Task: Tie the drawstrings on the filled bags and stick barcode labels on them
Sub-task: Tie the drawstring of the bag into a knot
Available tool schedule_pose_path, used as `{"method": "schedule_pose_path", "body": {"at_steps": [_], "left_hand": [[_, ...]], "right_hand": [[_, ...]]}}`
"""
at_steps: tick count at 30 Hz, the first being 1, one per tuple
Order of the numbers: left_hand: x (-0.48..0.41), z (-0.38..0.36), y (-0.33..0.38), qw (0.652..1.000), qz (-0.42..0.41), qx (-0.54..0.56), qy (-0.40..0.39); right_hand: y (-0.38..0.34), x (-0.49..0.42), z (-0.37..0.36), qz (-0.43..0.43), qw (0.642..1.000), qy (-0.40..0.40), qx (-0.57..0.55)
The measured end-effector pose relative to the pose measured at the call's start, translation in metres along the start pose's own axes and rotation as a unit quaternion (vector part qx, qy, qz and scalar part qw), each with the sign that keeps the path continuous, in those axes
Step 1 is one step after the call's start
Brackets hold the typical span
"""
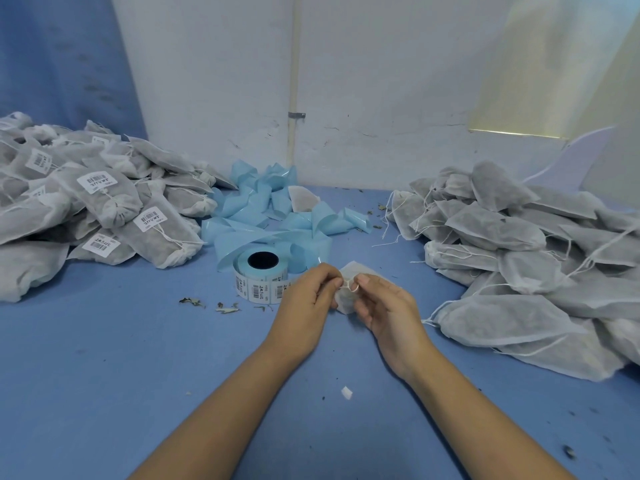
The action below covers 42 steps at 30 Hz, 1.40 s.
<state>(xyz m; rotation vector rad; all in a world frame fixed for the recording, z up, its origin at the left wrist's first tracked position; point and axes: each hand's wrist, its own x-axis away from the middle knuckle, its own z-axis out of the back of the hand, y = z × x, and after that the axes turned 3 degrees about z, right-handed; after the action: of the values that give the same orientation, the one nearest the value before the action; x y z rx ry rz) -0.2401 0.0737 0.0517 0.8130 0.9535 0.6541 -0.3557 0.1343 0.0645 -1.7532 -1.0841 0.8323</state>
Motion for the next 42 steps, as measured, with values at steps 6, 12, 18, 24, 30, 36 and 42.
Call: {"method": "schedule_pose_path", "body": {"at_steps": [6, 12, 18, 24, 30, 36, 42], "left_hand": [[-0.001, 0.0, 0.001, 1.0, 0.015, -0.012, 0.014], [-0.003, 0.0, -0.002, 0.998, 0.048, -0.02, 0.029], [-0.003, 0.0, -0.002, 0.997, 0.077, -0.001, 0.03], [-0.003, 0.0, -0.002, 0.996, 0.084, -0.002, 0.034], [-0.001, 0.005, -0.003, 0.999, 0.036, -0.035, -0.015], [-0.001, -0.002, -0.012, 0.972, -0.097, -0.214, 0.019], [-0.001, 0.002, -0.007, 0.99, -0.03, -0.089, 0.103]], "right_hand": [[-0.001, 0.0, 0.002, 0.009, 1.0, 0.001, -0.026], [0.0, -0.003, 0.005, 0.007, 0.998, 0.012, -0.059], [0.0, -0.003, 0.007, 0.009, 0.998, 0.011, -0.062], [0.001, -0.003, 0.007, -0.002, 0.998, 0.016, -0.068], [-0.002, -0.004, 0.006, -0.057, 0.988, 0.0, -0.145], [-0.004, 0.0, 0.004, -0.107, 0.966, -0.108, -0.211], [-0.005, 0.003, 0.004, -0.109, 0.957, -0.157, -0.218]]}}
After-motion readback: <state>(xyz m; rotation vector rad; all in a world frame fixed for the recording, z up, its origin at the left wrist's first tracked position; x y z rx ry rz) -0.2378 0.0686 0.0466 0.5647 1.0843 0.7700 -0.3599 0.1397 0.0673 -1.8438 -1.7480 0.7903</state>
